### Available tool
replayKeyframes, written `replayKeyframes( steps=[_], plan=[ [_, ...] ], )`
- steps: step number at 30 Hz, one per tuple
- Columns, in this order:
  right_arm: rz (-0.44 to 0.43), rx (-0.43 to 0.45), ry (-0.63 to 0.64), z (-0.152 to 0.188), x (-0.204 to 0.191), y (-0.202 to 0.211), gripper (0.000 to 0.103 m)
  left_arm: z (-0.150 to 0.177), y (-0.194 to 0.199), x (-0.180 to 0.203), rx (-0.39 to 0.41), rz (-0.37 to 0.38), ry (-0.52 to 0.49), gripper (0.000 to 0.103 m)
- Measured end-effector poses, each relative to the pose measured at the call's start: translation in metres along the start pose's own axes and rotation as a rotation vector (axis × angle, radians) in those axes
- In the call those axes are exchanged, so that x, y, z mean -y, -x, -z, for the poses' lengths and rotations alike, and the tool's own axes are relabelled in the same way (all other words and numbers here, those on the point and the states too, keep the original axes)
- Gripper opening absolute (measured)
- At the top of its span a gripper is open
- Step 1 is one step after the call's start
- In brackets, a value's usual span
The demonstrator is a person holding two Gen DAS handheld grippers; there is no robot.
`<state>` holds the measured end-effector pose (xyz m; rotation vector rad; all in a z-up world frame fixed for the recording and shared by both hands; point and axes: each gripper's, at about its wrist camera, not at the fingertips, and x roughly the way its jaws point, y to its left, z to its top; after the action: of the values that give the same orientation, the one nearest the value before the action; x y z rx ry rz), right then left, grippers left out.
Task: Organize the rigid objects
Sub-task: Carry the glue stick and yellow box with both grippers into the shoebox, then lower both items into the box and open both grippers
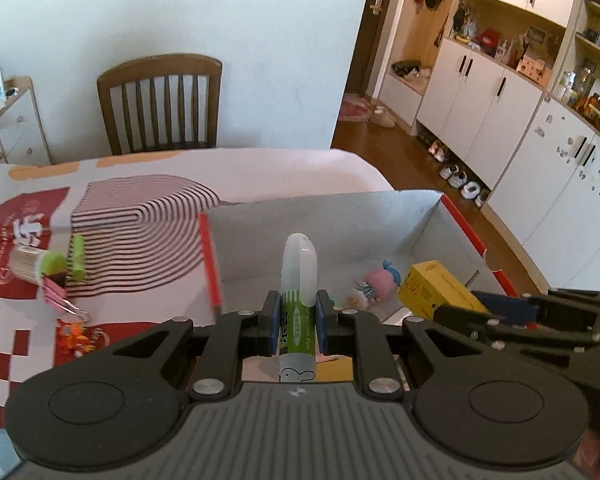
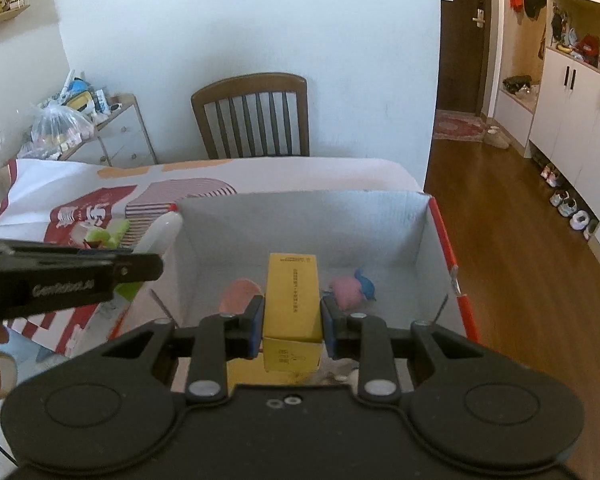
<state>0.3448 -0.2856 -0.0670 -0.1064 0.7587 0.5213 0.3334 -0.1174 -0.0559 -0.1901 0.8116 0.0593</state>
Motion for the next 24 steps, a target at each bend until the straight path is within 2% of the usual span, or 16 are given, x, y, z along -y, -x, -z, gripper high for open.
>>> replayKeyframes(
  steps=[13,19,24],
  plan=[
    [-0.039,-0.084,0.043,0.002,0.012,-0.048,0.028,-0.002,-0.065,0.022,-0.075,-0.151,-0.049,0.017],
    [-0.06,-0.124,0.07,0.004,0.015,-0.063,0.028,-0.002,-0.081,0.024,-0.114,-0.174,-0.043,0.017],
    [-0.068,-0.122,0.139,0.004,0.011,-0.065,0.028,0.0,-0.091,0.021,-0.148,-0.196,-0.019,0.017]
  ],
)
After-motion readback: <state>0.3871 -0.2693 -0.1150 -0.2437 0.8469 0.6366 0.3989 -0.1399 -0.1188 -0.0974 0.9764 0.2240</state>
